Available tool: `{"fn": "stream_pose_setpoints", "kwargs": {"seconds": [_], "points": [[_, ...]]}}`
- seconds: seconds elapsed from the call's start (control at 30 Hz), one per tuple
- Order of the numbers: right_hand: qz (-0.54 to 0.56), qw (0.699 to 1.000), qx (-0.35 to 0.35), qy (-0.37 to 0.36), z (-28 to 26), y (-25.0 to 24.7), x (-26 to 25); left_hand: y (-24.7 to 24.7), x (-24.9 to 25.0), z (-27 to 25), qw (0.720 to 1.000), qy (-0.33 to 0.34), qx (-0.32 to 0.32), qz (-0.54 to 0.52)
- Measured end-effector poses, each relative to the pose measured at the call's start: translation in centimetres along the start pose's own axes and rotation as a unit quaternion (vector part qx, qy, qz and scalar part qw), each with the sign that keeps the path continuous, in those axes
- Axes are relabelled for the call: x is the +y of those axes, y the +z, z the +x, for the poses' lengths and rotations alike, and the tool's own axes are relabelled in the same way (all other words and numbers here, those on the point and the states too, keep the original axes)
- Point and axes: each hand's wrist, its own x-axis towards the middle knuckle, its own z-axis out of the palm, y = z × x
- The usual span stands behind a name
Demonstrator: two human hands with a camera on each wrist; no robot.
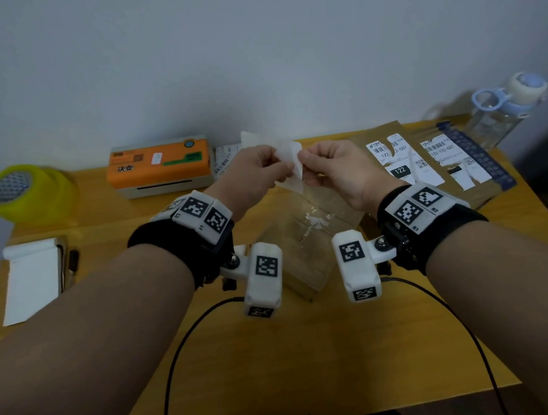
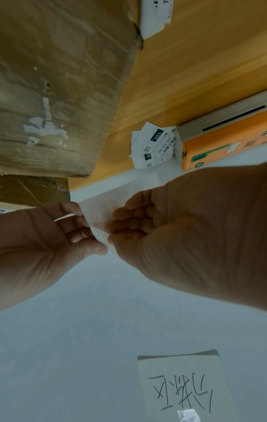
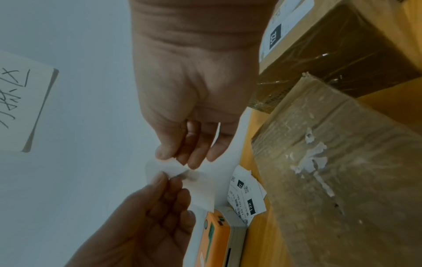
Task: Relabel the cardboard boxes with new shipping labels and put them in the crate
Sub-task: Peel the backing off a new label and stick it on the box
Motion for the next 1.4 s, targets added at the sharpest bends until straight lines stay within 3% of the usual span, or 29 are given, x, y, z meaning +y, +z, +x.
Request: {"fn": "stream_pose_setpoints", "kwargs": {"seconds": [0.17, 0.33, 0.77, 1.03, 1.2, 1.4], "points": [[0.044, 0.998, -0.040, -0.012, -0.8, 0.5, -0.2, 0.1, -0.1, 0.0, 0.999, -0.010, 0.025, -0.043], [-0.008, 1.000, -0.002, -0.028, -0.9, 0.2, 0.2, 0.1, 0.0, -0.1, 0.999, -0.009, 0.019, -0.042], [0.052, 0.999, 0.006, -0.015, -0.8, 0.7, 0.0, 0.3, 0.0, -0.3, 0.997, 0.026, 0.036, -0.058], [0.006, 0.999, -0.047, 0.010, -1.3, -0.1, -0.8, -0.5, -0.6, -0.5, 0.999, 0.030, -0.027, 0.031], [0.006, 1.000, -0.004, -0.006, -1.0, 0.4, -1.0, 0.2, -0.3, -0.7, 0.999, 0.039, 0.034, -0.008], [0.035, 0.999, -0.005, 0.001, -0.8, 0.6, -0.8, 0.5, -0.3, -0.5, 0.998, 0.046, 0.042, 0.015]]}}
